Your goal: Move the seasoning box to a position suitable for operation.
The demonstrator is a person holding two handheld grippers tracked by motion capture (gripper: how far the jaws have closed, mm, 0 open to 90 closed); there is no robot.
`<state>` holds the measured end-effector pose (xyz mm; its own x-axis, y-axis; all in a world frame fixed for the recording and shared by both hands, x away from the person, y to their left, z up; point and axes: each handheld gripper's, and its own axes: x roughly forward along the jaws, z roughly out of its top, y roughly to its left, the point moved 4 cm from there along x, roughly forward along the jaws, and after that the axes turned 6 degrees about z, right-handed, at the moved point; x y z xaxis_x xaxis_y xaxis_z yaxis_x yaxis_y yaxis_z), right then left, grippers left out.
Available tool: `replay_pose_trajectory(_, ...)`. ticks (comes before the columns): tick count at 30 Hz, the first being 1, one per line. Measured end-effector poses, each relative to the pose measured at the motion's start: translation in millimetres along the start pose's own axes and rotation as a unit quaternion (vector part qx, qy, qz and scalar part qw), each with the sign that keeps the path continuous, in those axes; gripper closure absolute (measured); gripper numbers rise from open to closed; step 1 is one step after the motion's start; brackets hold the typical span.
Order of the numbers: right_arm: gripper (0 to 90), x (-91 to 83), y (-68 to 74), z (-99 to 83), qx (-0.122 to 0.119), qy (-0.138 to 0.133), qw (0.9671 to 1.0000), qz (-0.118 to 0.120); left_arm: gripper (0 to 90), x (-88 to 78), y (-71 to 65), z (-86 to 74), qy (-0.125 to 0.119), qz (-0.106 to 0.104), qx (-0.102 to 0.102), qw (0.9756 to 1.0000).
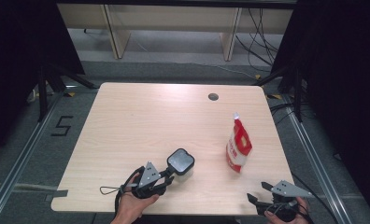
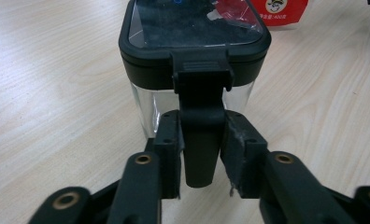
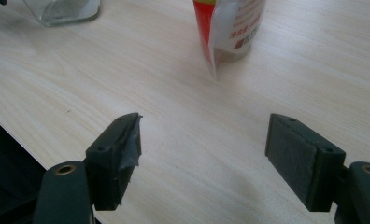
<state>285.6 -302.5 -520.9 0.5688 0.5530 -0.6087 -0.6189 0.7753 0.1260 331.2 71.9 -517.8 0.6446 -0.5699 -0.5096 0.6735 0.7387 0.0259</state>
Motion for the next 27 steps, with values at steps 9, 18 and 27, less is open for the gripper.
replay_pose_trajectory(9, 27.9, 1.0, -0.6, -0.2, -0.006, 0.003, 0.9999, 0.009, 71.4, 0.7, 5.3, 0.8, -0.006, -0.002, 0.008, 1.0000)
replay_pose_trajectory(18, 28.0, 2.2, 0.1, 0.1, -0.011, 0.005, 0.9999, 0.009, 67.7, 6.9, 7.1, 3.2, -0.004, 0.000, 0.002, 1.0000)
replay_pose_trajectory(27, 27.9, 2.1, 1.0, 0.2, -0.013, 0.005, 0.9998, 0.017, 71.7, 5.7, 9.1, 3.1, -0.009, -0.012, 0.032, 0.9994)
